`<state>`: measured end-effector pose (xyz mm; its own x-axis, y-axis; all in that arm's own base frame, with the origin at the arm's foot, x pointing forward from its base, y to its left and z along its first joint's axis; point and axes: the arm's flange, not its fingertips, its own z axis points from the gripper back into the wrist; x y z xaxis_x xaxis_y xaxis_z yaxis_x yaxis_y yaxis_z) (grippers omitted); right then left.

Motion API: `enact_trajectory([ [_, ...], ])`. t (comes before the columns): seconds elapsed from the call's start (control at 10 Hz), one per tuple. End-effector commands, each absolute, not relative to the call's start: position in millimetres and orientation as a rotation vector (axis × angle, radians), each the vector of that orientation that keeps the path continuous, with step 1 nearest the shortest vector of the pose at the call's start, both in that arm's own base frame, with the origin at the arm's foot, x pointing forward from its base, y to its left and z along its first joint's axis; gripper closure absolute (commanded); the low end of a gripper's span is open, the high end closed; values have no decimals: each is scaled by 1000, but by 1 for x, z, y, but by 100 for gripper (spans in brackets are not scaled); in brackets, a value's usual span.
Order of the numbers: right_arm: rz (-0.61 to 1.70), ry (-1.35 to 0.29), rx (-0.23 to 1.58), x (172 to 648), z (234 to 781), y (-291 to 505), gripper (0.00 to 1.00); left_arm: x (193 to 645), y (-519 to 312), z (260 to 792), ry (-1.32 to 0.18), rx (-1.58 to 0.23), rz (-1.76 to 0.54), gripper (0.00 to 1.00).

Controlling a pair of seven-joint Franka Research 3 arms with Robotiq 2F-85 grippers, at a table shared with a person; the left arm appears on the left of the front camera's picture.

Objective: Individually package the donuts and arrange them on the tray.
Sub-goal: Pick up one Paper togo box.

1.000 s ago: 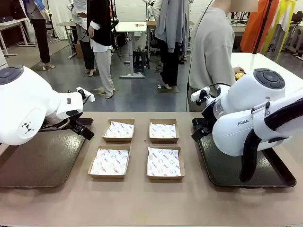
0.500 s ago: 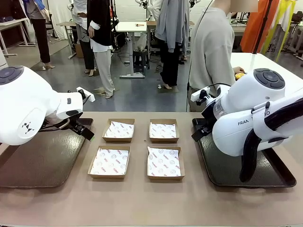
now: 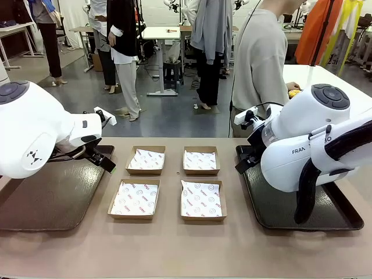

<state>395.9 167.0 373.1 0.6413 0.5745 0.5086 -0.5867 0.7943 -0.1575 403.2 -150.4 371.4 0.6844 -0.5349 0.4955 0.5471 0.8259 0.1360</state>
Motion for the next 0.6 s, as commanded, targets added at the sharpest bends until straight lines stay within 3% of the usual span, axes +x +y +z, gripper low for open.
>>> enact_trajectory([
  [0.0,662,-572,23,396,373,167,0,403,-150,371,-548,-23,-607,0],
  [0.2,665,-545,-23,378,383,167,0,377,-145,386,-524,-22,-678,0],
  [0.5,713,-433,-65,295,431,159,0,298,-107,447,-396,14,-781,0],
])
